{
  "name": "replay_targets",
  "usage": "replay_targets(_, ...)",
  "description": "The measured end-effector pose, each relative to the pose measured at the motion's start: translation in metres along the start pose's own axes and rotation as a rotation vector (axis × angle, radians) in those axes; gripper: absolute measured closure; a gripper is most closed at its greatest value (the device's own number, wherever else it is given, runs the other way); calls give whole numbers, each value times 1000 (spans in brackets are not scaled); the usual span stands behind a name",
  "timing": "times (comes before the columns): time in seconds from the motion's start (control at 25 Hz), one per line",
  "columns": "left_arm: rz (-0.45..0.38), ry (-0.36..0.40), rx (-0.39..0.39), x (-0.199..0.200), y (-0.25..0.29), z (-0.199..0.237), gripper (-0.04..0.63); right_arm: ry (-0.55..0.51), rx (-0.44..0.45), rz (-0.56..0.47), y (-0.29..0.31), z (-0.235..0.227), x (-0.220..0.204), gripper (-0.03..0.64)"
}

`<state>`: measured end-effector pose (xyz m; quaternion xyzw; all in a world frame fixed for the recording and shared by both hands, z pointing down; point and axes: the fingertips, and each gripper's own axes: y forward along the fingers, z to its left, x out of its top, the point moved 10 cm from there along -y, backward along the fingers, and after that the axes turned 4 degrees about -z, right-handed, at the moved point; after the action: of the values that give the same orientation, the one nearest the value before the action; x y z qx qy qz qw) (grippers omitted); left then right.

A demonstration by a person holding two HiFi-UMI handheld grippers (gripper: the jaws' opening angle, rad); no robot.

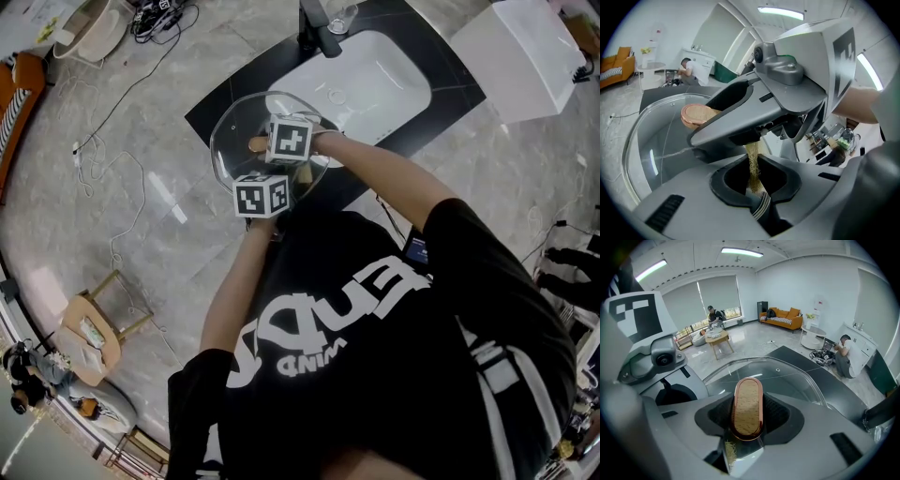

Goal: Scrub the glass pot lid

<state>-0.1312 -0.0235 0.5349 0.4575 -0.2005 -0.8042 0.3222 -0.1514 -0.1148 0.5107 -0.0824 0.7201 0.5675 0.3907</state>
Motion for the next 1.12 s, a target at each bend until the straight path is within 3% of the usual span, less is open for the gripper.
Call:
replay_targets(0.28, 8, 46, 49, -1, -7, 2, 548, 30, -4, -9, -1, 2, -7, 443)
replay_targets(0.64, 52, 90, 53, -8, -19, 5, 548, 24, 4, -2, -1, 2, -6, 443)
replay_targets(1.12, 77, 26, 72, -17, -56, 39, 546, 33, 2, -25, -2, 4, -6, 443)
